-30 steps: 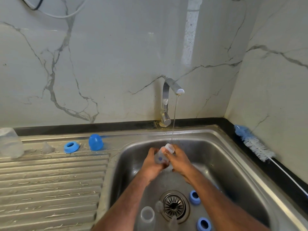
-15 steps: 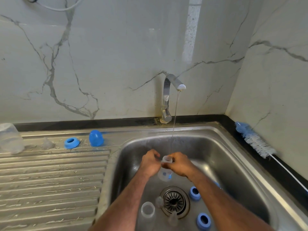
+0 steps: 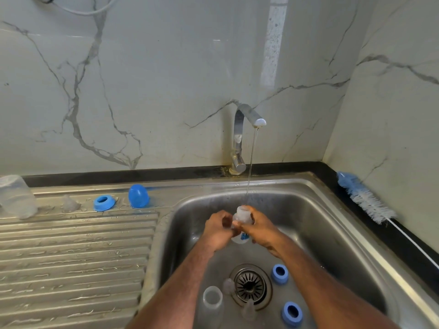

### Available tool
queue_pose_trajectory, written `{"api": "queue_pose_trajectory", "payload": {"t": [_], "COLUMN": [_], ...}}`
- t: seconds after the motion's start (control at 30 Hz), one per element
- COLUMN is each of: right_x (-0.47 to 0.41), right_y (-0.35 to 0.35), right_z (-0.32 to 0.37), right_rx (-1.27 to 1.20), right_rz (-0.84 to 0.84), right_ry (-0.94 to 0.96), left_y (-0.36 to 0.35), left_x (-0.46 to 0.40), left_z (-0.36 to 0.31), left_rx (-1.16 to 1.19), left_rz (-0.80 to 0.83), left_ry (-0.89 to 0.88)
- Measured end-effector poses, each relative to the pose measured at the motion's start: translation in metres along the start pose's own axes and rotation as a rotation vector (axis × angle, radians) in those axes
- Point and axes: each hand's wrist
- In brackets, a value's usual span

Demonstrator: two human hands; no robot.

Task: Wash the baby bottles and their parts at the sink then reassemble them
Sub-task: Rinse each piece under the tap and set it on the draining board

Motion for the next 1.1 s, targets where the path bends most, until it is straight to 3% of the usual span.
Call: {"api": "queue_pose_trajectory", "payload": {"t": [0.07, 0.17, 0.27, 0.37, 0.47, 0.57, 0.67, 0.77, 0.93, 1.1], "right_x": [-0.001, 0.0, 0.004, 0.001, 0.001, 0.003, 0.003, 0.003, -0.001, 0.002], "right_y": [0.001, -0.003, -0.005, -0.002, -0.004, -0.005, -0.005, -0.002, -0.009, -0.01], "right_z": [-0.004, -0.006, -0.006, -0.006, -0.004, 0.0, 0.001, 0.004, -0.004, -0.004], "right_rx": [0.051, 0.314, 0.294, 0.403, 0.381, 0.516, 0.438, 0.489, 0.26, 0.128], "right_rz": [-0.038, -0.22, -0.042, -0.223, -0.147, -0.255, -0.226, -0.311, -0.137, -0.159], "right_ry": [-0.005, 0.021, -0.01, -0.007, -0.027, -0.005, -0.047, -0.057, -0.074, -0.178], "left_y": [0.002, 0.002, 0.002, 0.001, -0.001, -0.001, -0.001, 0.0, 0.0, 0.002], "left_x": [-0.002, -0.004, -0.006, -0.006, -0.006, -0.006, -0.006, -0.005, -0.001, 0.003], "left_z": [0.002, 0.003, 0.003, 0.002, 0.003, 0.002, 0.004, 0.002, -0.004, -0.011], "left_rx": [0.016, -0.042, -0.061, -0.055, -0.056, -0.069, -0.068, -0.068, -0.053, -0.014], "left_rz": [0.039, 0.003, -0.048, -0.046, -0.013, -0.001, -0.003, 0.016, 0.041, 0.072], "left_ry": [0.03, 0.054, 0.07, 0.075, 0.066, 0.06, 0.057, 0.062, 0.032, 0.036]}}
Point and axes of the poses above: each hand's wrist, its own x-axis away from the middle knuckle, its own y-axis out of the back of the hand, z = x × y, and after that the axes turned 14 degrees about -y, right-handed
